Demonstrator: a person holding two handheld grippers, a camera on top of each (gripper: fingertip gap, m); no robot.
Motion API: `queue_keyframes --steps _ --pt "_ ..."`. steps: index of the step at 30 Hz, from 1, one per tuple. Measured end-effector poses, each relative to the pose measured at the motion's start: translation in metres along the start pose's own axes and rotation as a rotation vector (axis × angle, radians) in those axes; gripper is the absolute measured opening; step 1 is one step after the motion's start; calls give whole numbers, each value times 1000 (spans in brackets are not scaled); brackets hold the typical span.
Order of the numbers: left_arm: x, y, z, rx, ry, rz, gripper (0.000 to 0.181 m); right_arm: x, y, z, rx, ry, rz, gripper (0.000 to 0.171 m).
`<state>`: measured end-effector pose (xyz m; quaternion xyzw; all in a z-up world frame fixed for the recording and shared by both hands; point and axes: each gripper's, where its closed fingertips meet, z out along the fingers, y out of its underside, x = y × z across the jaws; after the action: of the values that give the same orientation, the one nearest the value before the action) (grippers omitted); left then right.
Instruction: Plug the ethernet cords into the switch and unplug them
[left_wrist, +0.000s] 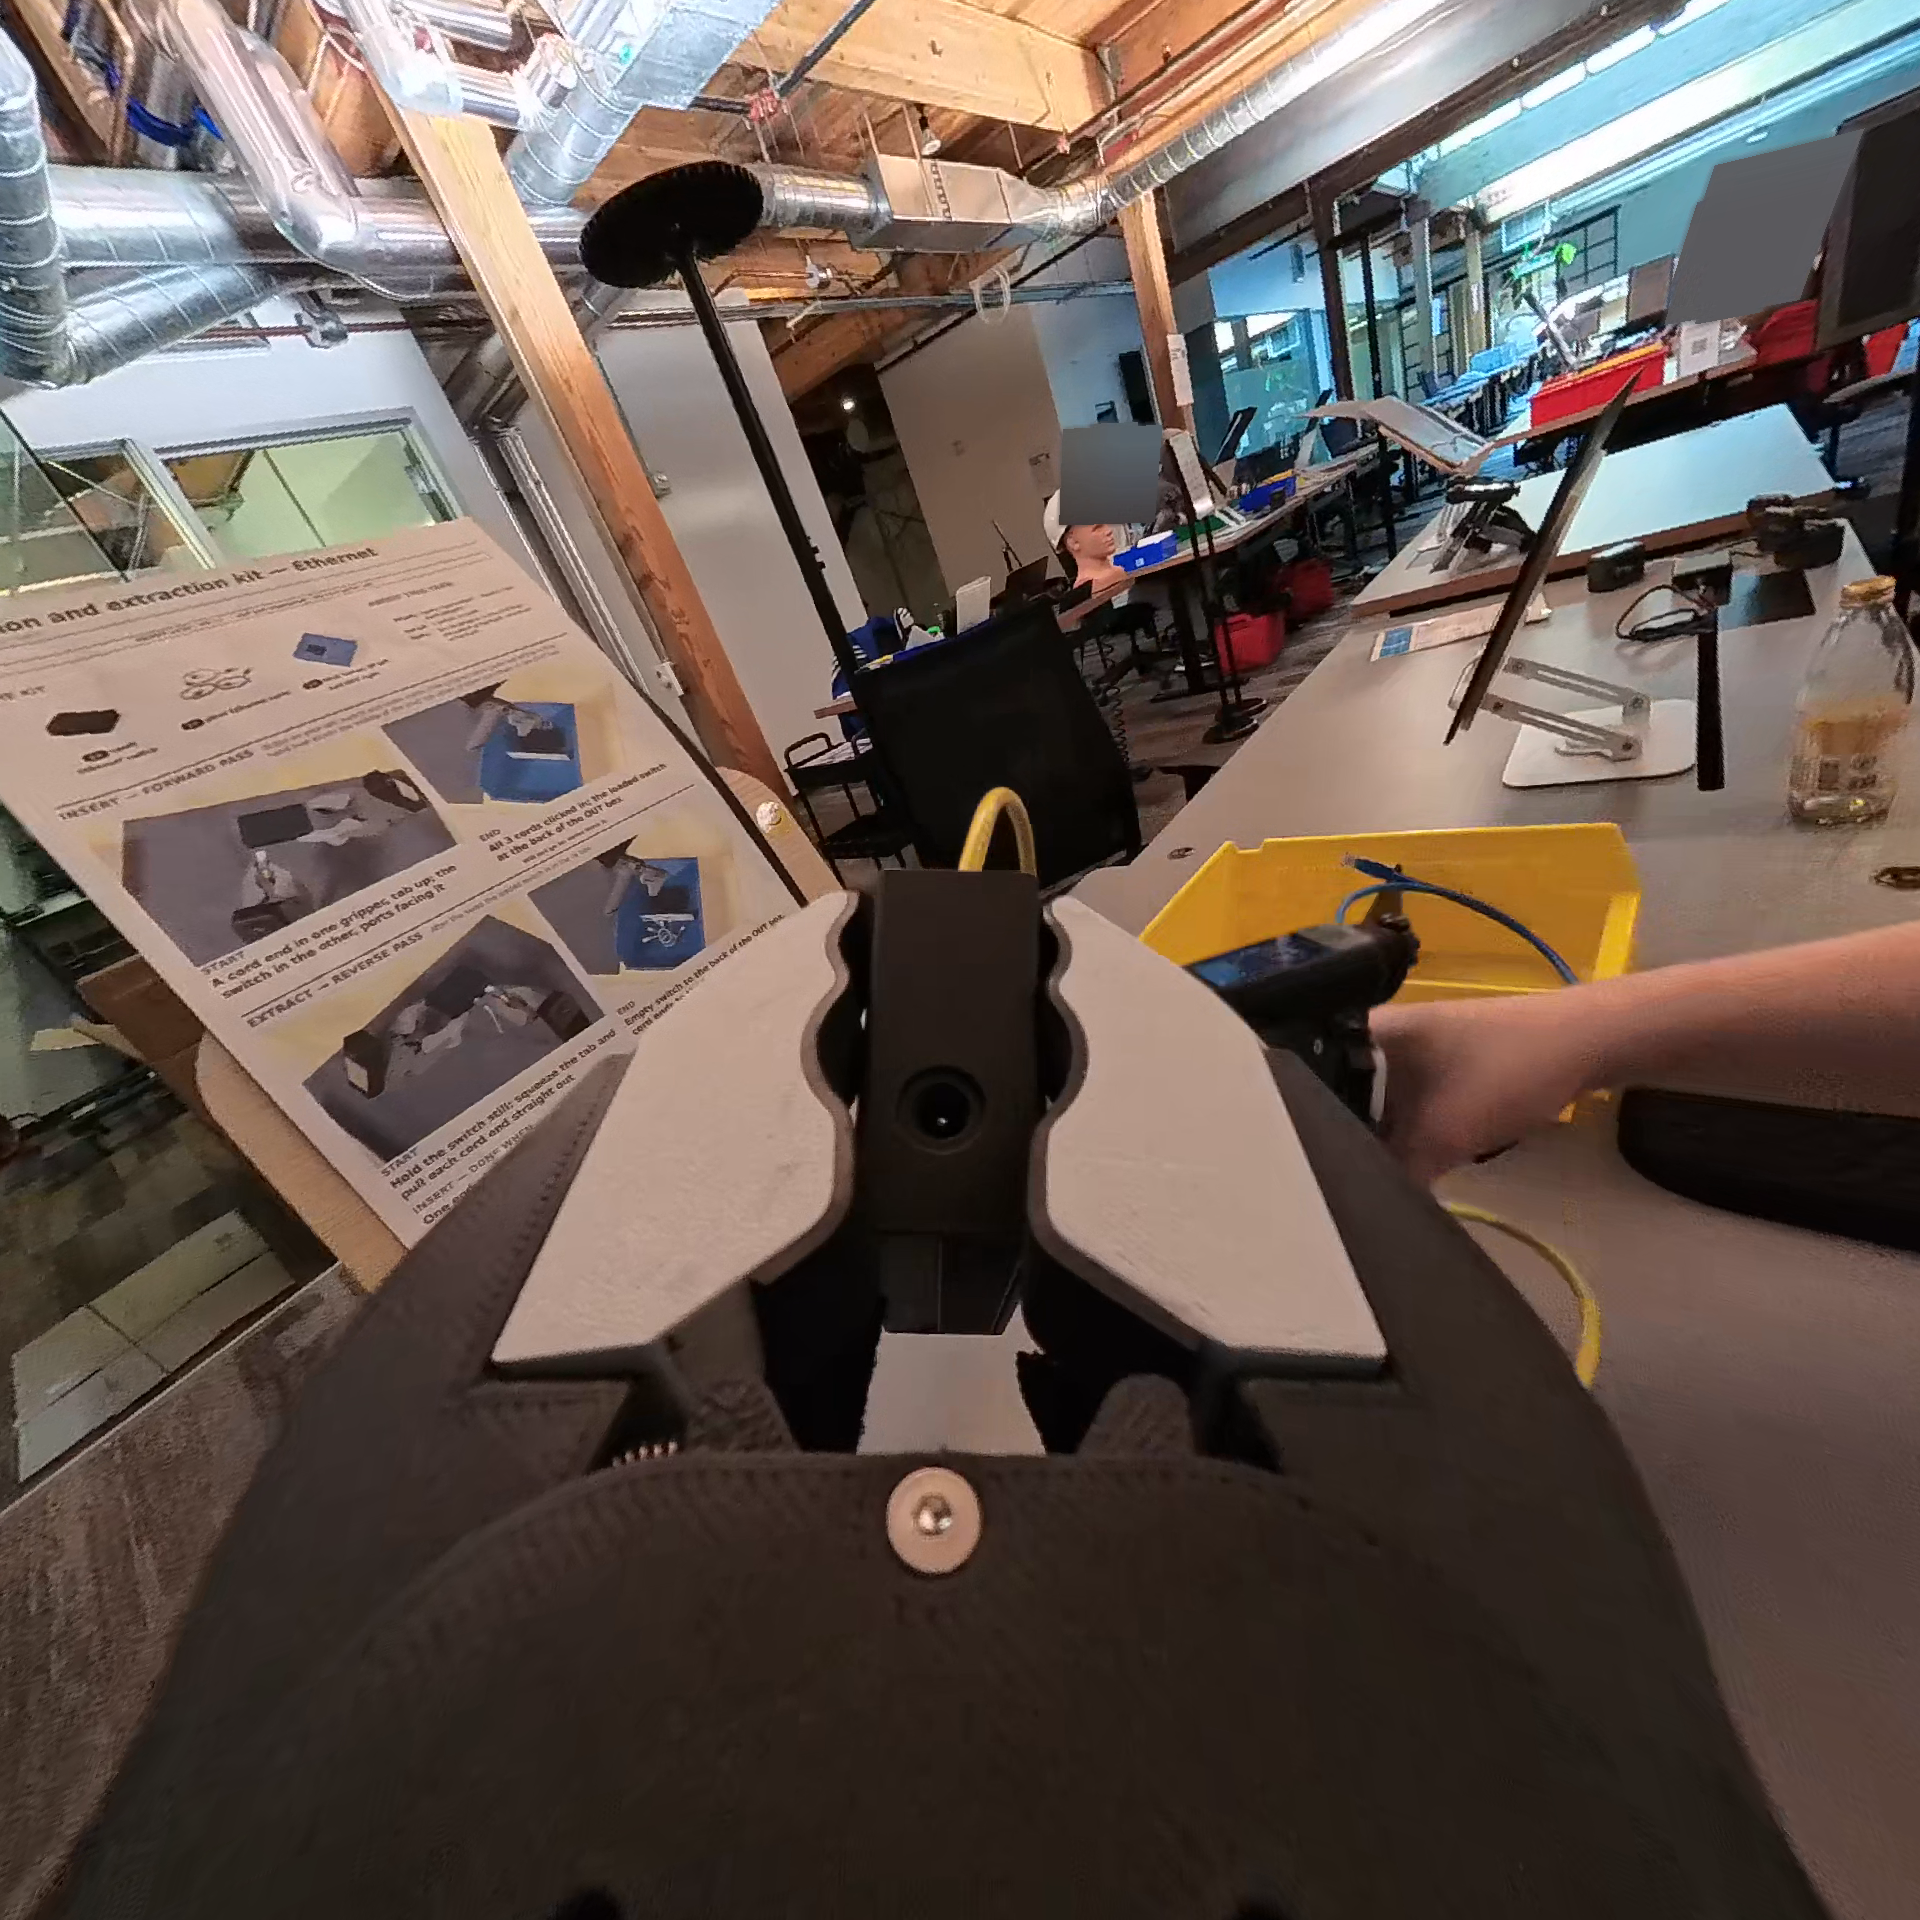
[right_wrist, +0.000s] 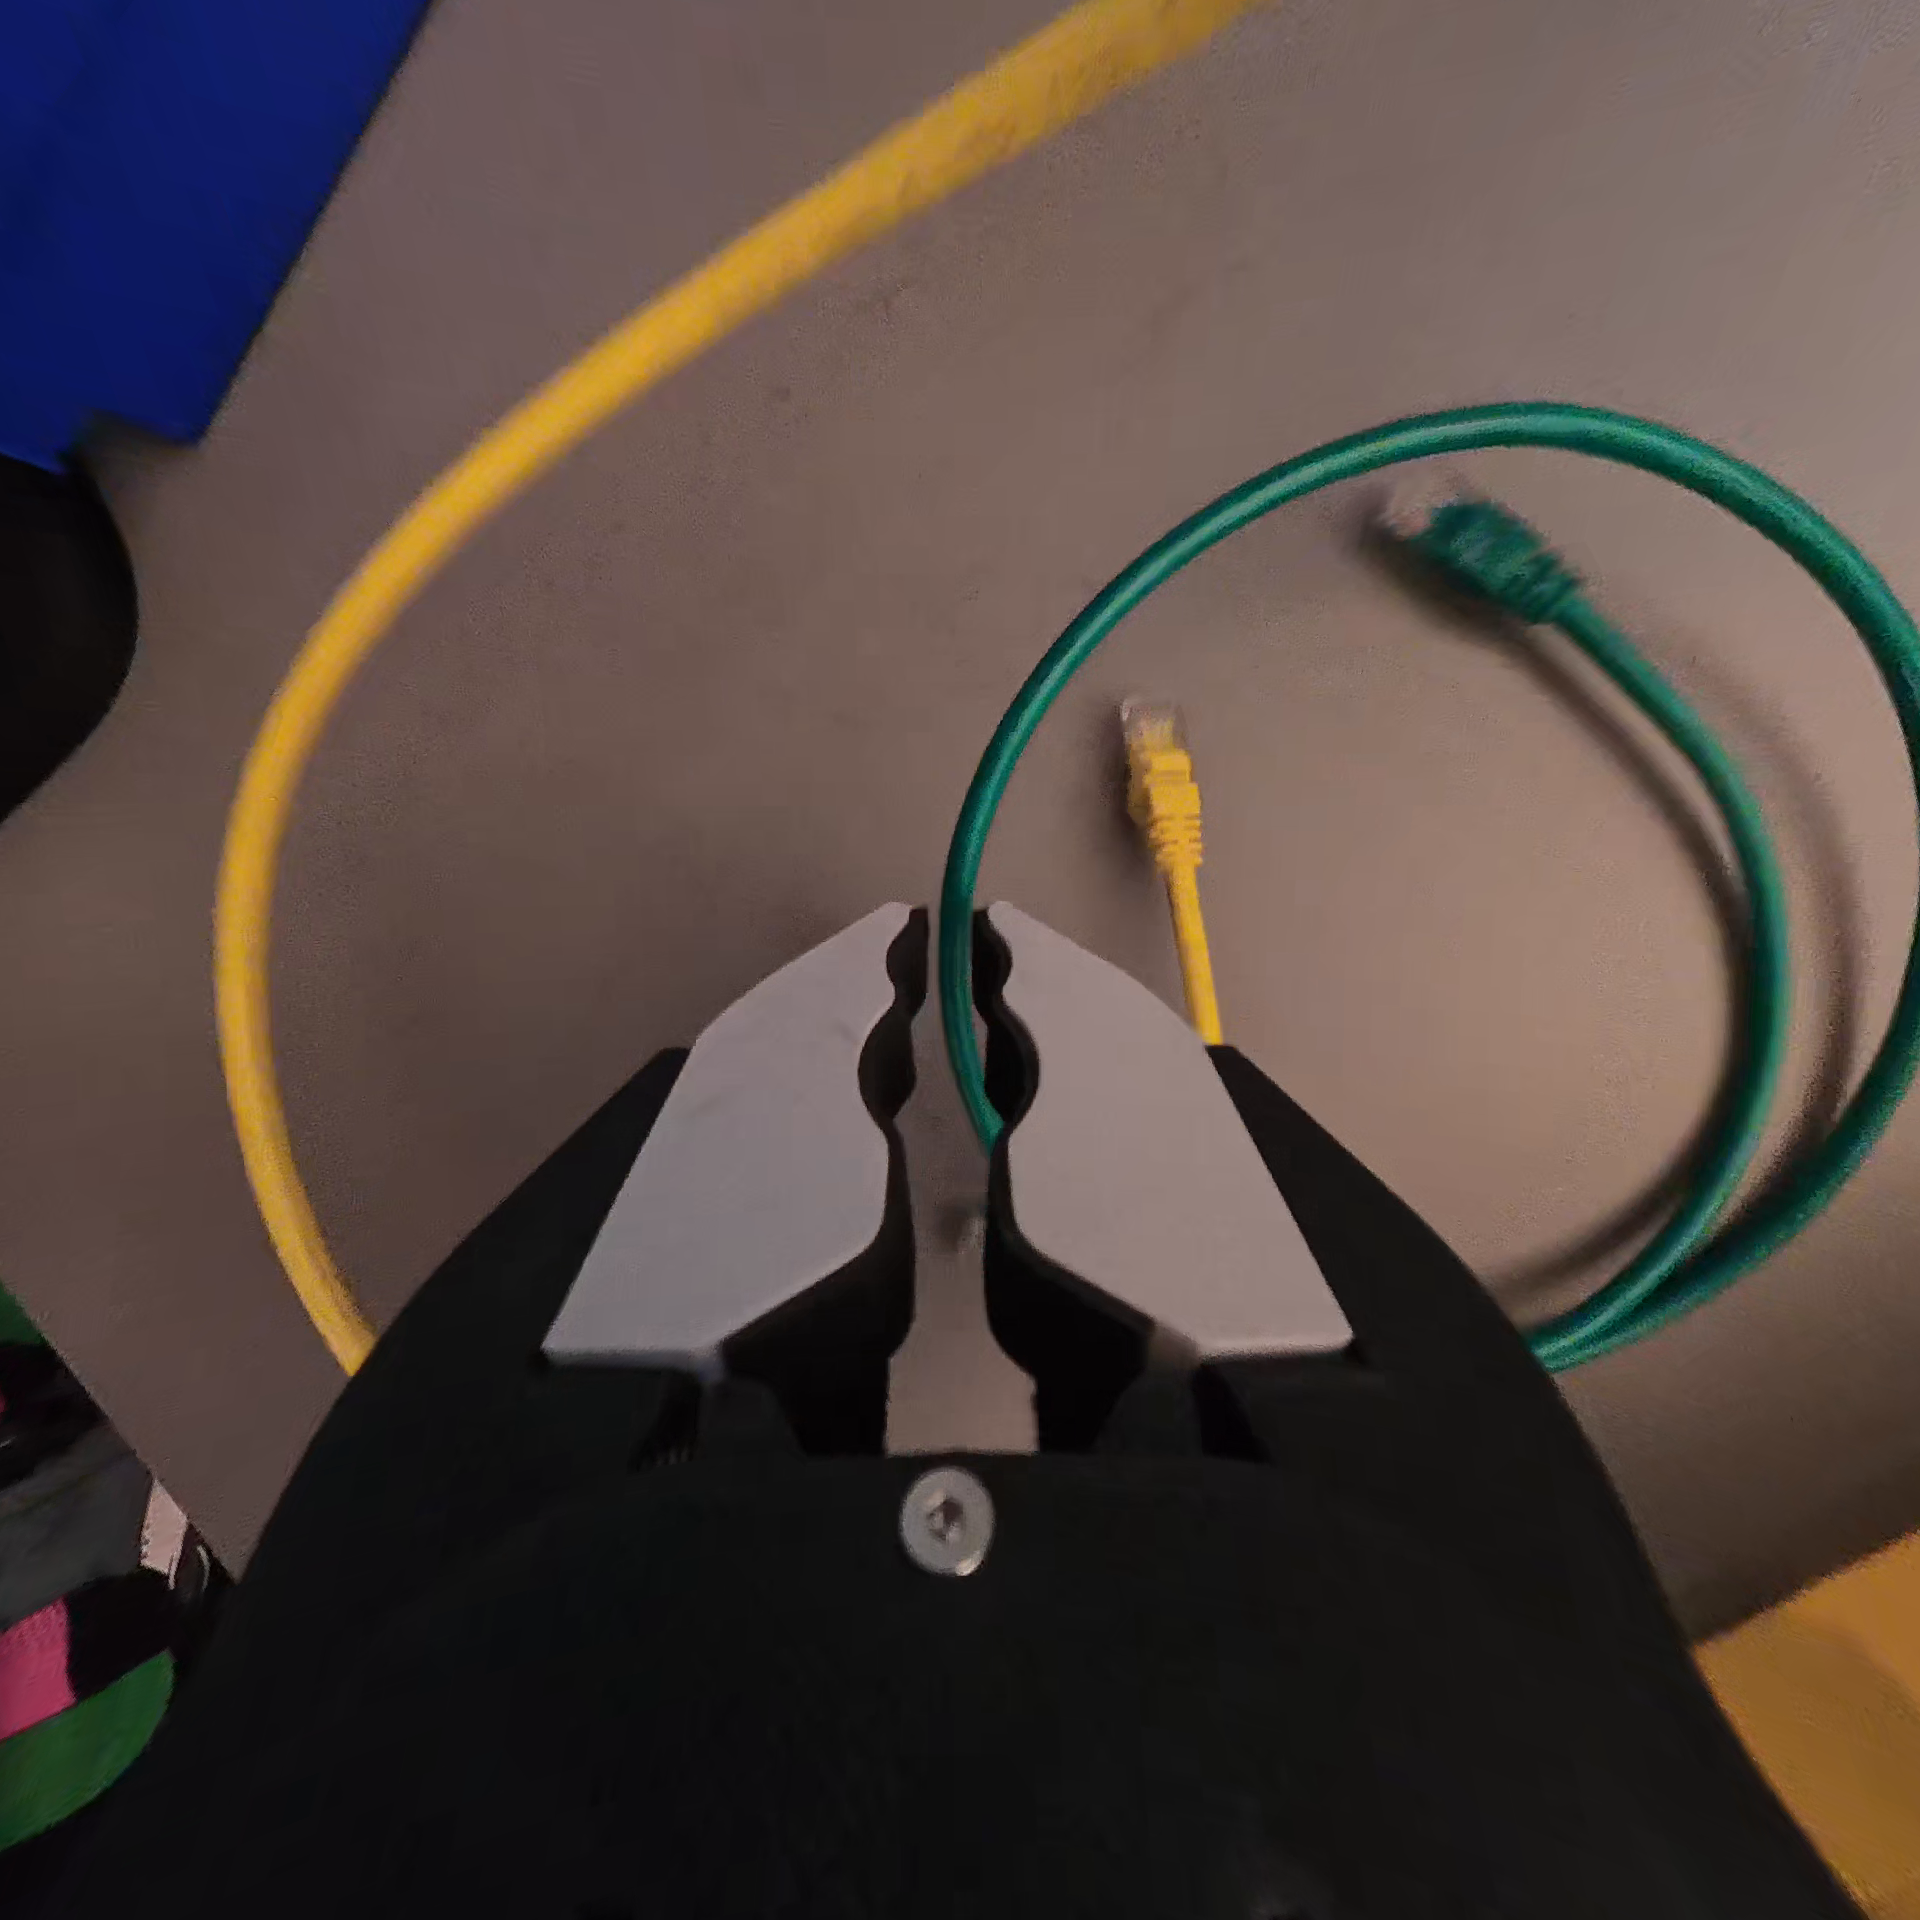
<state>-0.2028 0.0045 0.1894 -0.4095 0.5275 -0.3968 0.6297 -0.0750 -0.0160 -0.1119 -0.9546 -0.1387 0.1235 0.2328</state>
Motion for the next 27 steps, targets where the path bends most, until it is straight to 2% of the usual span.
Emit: queue_keyframes --steps 4,6,8,12,15,18,20,23,25,27 --pt "1 1 1 -8 1 9 29 10 2 -15 11 56 -47 24" --pt "0 0 0 -2 0 6 29 34 4 -29 21 164 -46 25" --pt "-1 -1 -1 3 0 5 29 54 12 -27 -25 218 -28 27" --pt "-2 -1 -2 1 -3 6 29 41 33 13 -183 50 90 31" --pt "-2 0 -3 -9 -8 14 29 42 49 22 -319 96 33 17" --pt "-4 0 -4 -14 -18 20 29 50 39 -7 -226 219 11 7" --pt "-6 -2 -8 -14 -30 29 28 28 34 -35 -101 178 44 7" --pt "-4 -9 -15 -1 -22 38 29 -41 46 -58 0 -72 63 6" --pt "-1 -12 -19 -7 -7 47 28 -72 65 -46 -24 -166 19 7" --pt "1 -12 -22 -19 -5 62 28 -77 83 -25 -55 -143 -40 13"
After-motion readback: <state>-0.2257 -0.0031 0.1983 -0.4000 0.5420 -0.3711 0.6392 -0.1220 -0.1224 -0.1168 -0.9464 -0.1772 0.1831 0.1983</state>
